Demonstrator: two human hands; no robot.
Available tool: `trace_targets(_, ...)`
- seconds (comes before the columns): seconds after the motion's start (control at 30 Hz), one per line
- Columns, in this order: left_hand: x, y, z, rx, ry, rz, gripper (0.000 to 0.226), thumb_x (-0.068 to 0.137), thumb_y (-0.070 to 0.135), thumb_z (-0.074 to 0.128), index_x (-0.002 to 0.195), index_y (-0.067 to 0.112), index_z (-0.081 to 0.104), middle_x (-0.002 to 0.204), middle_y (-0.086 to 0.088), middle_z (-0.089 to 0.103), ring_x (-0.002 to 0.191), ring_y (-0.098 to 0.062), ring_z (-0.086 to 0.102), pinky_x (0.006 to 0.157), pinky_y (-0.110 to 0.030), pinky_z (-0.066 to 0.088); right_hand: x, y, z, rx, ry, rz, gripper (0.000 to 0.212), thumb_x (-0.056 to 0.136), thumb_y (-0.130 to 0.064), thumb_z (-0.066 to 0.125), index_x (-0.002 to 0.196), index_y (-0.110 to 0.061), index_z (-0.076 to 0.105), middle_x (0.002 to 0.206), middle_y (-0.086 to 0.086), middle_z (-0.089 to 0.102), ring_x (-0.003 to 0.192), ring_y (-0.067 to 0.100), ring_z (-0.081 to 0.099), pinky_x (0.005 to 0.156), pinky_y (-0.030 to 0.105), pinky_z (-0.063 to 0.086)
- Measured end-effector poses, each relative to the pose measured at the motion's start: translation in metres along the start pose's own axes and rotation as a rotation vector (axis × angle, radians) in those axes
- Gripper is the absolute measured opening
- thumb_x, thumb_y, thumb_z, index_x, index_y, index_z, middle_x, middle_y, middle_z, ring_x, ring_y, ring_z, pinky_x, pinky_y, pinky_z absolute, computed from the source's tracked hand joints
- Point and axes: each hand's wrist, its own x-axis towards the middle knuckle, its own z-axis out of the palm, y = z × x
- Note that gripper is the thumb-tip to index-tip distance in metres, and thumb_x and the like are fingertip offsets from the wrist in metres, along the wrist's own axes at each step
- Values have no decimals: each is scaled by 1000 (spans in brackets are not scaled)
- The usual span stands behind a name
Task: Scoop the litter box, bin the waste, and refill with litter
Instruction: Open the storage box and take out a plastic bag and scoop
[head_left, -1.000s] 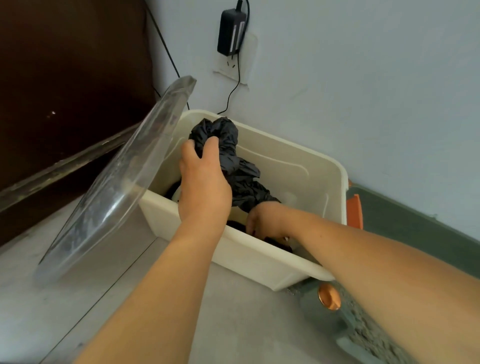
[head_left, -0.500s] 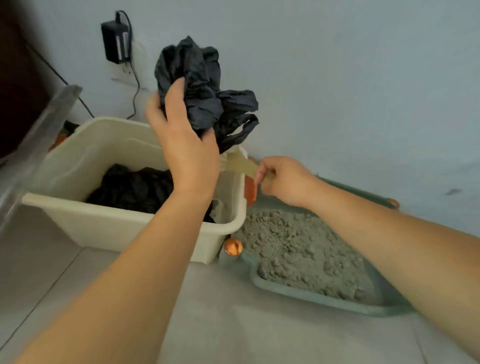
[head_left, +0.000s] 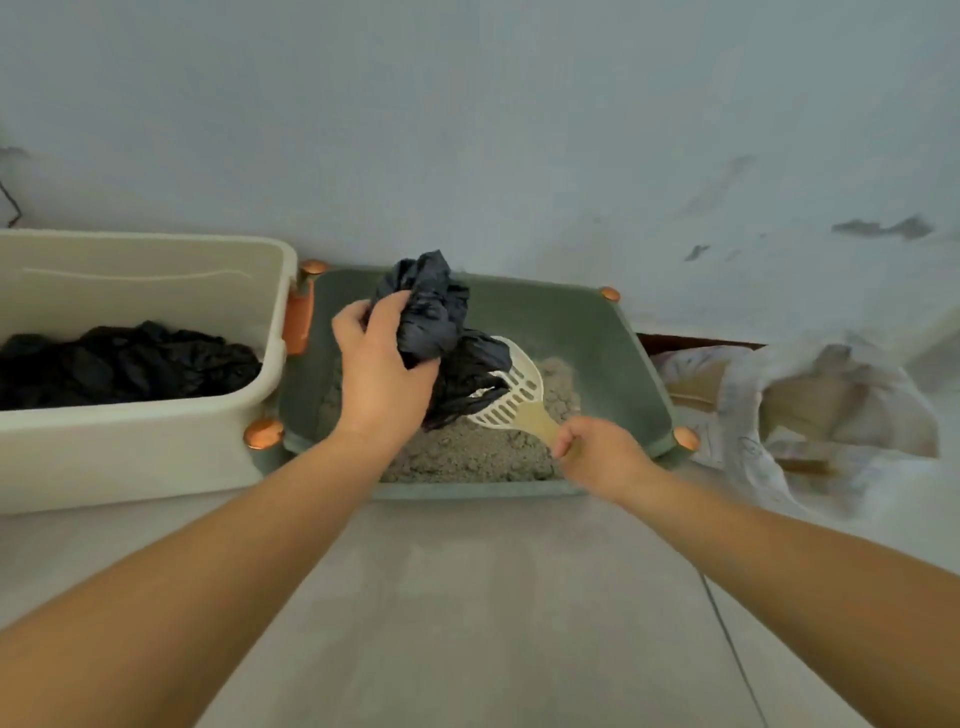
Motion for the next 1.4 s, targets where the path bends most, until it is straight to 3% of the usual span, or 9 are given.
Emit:
trace_targets(0.2,0,-26,-15,-373,74,-505,82,53,34,80,128,35,47,132,-4,52,111,-28,58,95,-48,49,10,28,32,-152,-147,-33,25,92,-4,45,109,-16,60,120,5,57,110,24,53,85,24,40)
trace_targets(0.43,-30,-18,-4,-610,20,-628,31,87,15,60,117,21,55,114,-3,65,103,-21,62,89,-40,50,15,37,34,-211,-221,-70,28,92,-5,46,113,-13,62,117,7,60,104,25,57,88,28,47)
trace_targets(0.53,-33,-18,-1,-672,-16,-691,38,89,18,57,126,15,53,123,-8,63,113,-25,59,98,-45,47,17,30,27,-271,-104,-65,20,90,-14,46,100,-16,63,106,8,60,101,28,55,84,35,50)
trace_targets(0.63,-35,-20,2,-758,-50,-725,41,91,16,49,132,9,49,129,-13,59,119,-29,55,100,-48,44,15,22,12,155,3,-79,22,94,-20,47,112,-24,59,109,0,53,100,21,53,79,29,42)
trace_targets(0.83,-41,-29,0,-859,-220,-760,53,79,12,36,129,9,52,127,-11,61,105,-28,59,89,-39,45,6,2,-3,701,-243,-145,63,84,-23,67,138,-37,39,128,-4,47,117,17,48,100,34,40)
trace_targets(0.97,-49,-28,1,-845,-337,-795,55,63,12,35,112,9,60,99,-9,72,87,-23,67,74,-36,47,8,-4,6,610,-386,-169,82,79,-21,75,144,-40,29,126,1,46,116,20,50,101,35,42)
trace_targets(1.07,-50,-34,6,-747,-322,-842,51,73,0,28,114,10,56,103,-11,66,89,-26,63,69,-36,48,8,-9,8,430,-341,-195,56,84,-15,69,135,-28,49,109,4,56,103,22,58,92,28,45)
trace_targets(1.23,-52,-50,6,-138,-258,-721,41,88,-4,41,121,17,52,109,-7,58,87,-21,57,70,-37,53,6,-8,-1,441,-263,-184,14,90,-18,60,95,-14,72,58,-4,55,59,17,45,58,25,37)
trace_targets(1.4,-59,-38,7,297,-83,29,30,87,27,60,116,22,58,109,0,54,97,-12,51,91,-30,44,5,-10,-5,600,-283,-147,16,92,-20,58,96,-8,69,51,-2,42,44,10,34,40,14,29)
